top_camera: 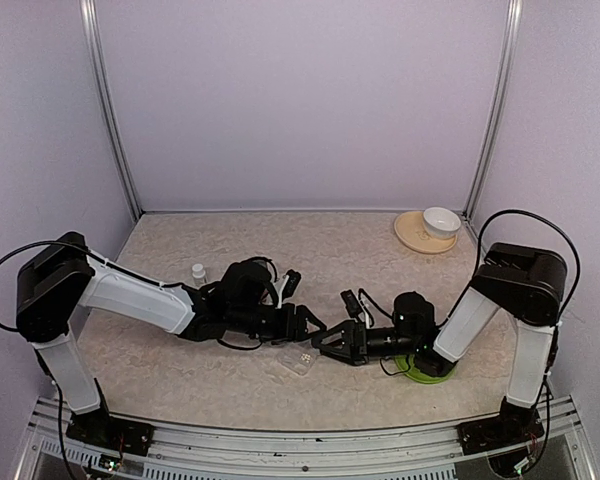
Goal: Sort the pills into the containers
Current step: Close the lid of the pill container.
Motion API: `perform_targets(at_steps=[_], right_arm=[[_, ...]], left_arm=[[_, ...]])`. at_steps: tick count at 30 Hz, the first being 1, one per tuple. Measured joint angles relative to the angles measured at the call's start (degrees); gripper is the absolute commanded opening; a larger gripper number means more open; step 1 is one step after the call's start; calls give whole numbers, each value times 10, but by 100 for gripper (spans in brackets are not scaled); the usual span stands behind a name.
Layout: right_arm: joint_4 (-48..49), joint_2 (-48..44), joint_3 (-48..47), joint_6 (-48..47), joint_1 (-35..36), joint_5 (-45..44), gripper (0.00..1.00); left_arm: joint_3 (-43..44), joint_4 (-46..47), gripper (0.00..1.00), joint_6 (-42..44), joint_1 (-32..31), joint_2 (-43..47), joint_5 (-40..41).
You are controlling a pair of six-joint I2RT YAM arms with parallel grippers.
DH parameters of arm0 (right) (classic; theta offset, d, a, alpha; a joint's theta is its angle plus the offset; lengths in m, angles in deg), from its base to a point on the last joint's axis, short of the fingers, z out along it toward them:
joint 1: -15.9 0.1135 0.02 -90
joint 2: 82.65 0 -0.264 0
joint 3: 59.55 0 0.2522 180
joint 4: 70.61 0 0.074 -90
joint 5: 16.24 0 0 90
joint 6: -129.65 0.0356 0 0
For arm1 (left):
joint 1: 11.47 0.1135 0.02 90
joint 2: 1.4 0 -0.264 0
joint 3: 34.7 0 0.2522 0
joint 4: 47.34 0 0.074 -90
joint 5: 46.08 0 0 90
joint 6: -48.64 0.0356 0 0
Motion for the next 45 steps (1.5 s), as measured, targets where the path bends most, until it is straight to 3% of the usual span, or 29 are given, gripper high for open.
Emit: perform_targets(at_steps=[20,45], right_arm=[[79,-1,21,11,0,-14,97],[19,-84,57,-10,0,-33,100]], left_arm=[[-3,5,60,0,-3,0,-16],[20,-20,60,8,-21,-27,-16]])
